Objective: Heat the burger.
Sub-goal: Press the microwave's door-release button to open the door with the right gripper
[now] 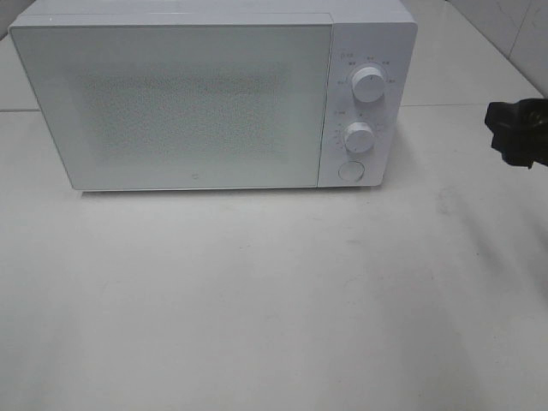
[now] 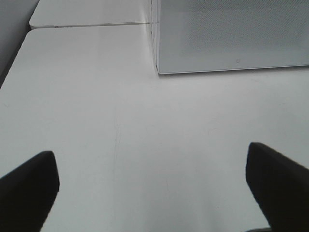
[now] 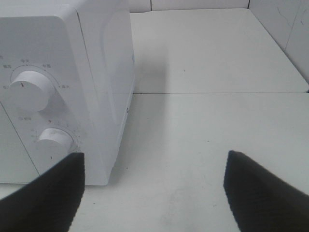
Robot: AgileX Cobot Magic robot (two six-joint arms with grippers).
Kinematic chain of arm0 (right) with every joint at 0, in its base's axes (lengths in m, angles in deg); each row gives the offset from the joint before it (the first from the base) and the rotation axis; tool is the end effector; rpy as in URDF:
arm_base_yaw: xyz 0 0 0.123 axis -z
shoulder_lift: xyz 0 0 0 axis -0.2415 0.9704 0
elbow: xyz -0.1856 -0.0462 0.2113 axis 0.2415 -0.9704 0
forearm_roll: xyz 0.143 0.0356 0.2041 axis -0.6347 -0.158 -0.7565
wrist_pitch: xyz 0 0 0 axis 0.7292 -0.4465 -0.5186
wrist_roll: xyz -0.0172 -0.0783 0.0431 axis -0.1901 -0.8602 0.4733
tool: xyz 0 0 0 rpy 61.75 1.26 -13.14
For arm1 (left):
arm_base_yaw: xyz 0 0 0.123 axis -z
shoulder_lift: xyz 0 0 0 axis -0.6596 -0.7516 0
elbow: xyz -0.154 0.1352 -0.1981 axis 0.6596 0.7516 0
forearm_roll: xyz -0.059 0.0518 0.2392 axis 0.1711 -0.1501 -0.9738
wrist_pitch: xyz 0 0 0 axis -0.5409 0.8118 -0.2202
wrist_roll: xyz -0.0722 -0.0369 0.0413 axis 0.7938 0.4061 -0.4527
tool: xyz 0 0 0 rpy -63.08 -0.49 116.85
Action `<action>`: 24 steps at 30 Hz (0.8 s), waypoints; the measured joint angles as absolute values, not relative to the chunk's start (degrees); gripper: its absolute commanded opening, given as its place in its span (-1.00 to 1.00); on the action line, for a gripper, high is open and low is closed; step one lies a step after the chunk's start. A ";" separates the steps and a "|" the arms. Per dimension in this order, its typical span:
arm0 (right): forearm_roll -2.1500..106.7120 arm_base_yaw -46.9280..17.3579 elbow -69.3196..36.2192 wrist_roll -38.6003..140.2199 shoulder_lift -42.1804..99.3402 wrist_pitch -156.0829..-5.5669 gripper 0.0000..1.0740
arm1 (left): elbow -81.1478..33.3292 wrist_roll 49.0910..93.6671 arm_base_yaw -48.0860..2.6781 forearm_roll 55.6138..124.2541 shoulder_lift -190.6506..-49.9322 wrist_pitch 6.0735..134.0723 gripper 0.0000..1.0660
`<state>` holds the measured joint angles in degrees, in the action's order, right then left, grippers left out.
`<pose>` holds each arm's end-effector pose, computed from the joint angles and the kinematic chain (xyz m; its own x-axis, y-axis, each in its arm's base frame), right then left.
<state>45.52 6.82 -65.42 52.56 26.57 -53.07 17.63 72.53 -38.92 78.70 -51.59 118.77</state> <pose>0.2102 0.0206 0.2243 -0.2081 0.0290 -0.9777 -0.0523 0.9978 0.0407 -0.0052 -0.0044 0.2791 -0.4339 0.0340 -0.9003 0.0938 0.9956 -0.0076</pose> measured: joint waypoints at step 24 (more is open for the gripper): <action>11.77 -23.95 -70.69 41.56 52.64 -17.37 0.42 | 17.63 72.53 -38.92 78.70 -51.59 118.77 0.94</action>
